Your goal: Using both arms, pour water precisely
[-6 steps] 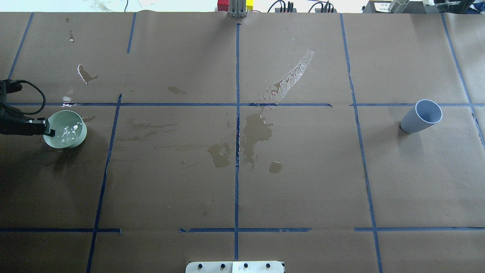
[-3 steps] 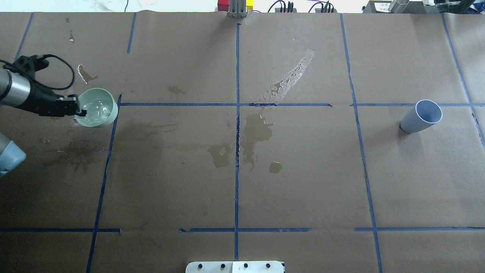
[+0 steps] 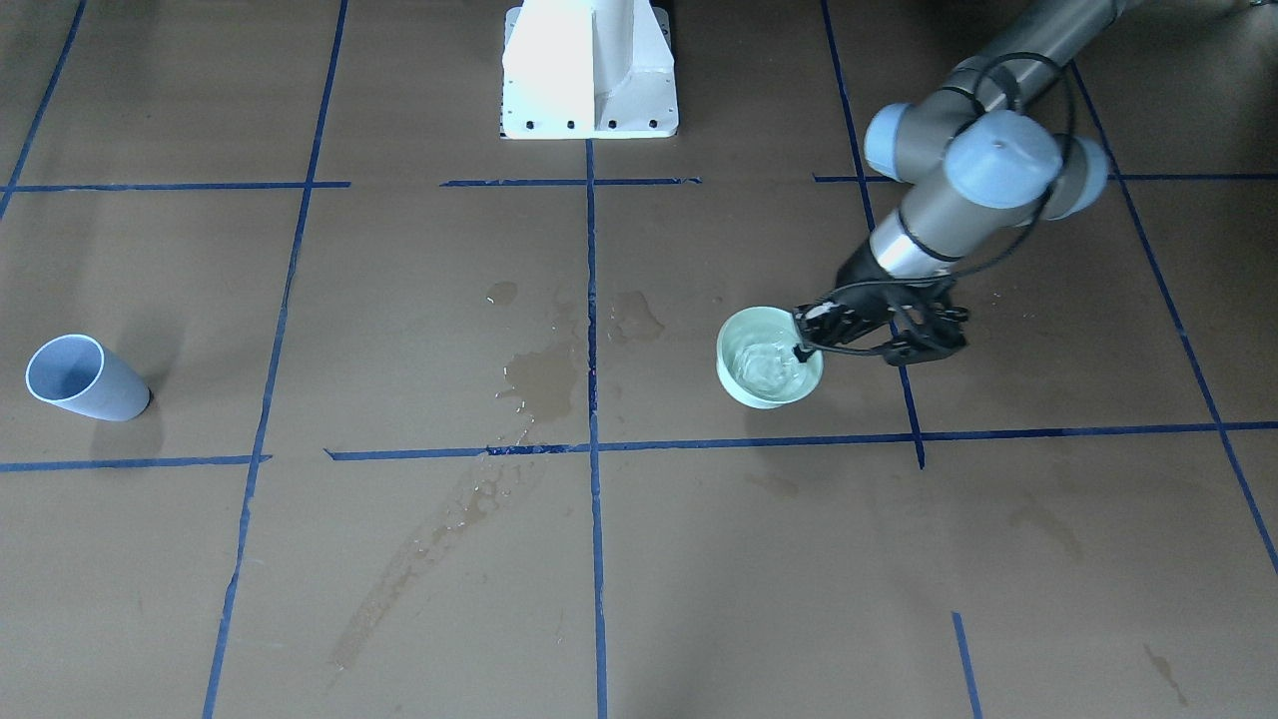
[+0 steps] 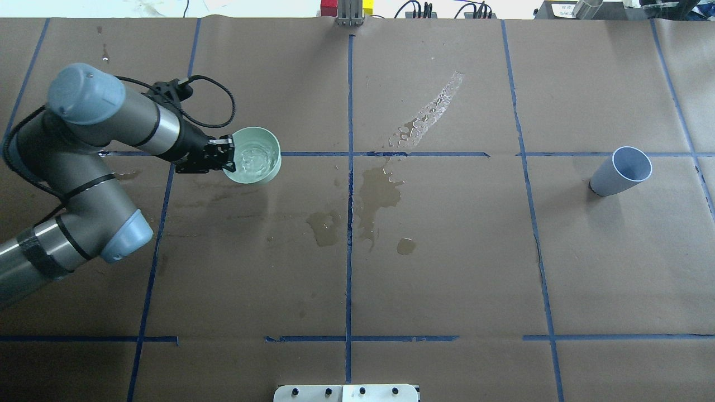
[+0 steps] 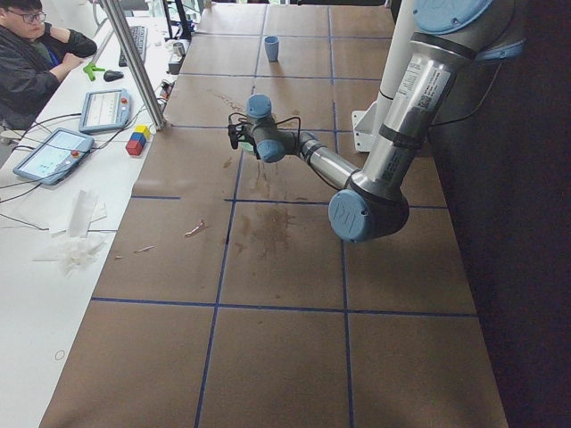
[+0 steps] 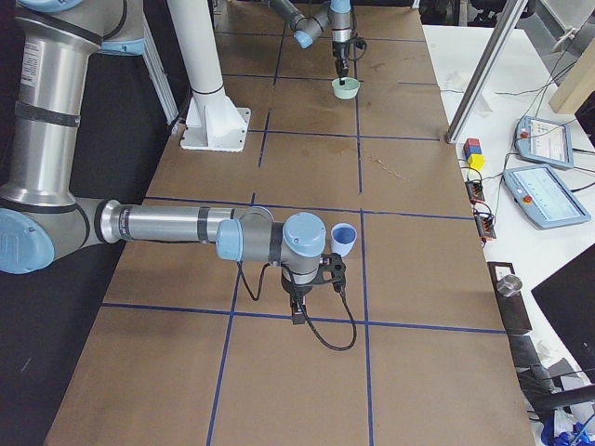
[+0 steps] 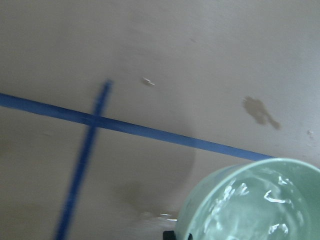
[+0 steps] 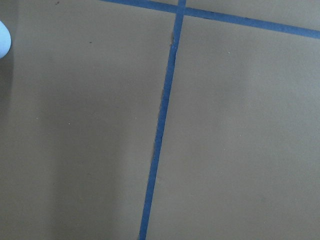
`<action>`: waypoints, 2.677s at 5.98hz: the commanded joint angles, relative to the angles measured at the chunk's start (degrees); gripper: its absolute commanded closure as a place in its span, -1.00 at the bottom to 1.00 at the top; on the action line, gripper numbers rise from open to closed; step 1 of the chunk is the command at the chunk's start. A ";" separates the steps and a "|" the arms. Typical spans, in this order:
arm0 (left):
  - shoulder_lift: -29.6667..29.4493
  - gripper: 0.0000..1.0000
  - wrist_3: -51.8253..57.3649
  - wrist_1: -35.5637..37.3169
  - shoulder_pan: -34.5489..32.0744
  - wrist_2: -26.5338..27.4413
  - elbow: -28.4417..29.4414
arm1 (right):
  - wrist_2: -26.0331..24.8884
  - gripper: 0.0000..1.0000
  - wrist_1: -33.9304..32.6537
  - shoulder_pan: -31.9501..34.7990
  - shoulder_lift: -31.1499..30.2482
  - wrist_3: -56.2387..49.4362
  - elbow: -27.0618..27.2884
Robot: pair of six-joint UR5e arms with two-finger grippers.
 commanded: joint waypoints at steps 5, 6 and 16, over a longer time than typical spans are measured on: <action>-12.81 1.00 -5.32 10.05 12.31 12.78 6.86 | -0.02 -1.00 0.04 0.02 0.00 -0.04 -0.10; -13.51 0.84 -5.32 10.05 12.31 12.78 7.74 | -0.02 -1.00 0.04 0.02 0.00 0.04 -0.01; 0.46 -1.00 16.31 25.69 1.33 2.50 -15.54 | 4.90 -0.98 0.30 -4.34 0.00 11.56 14.35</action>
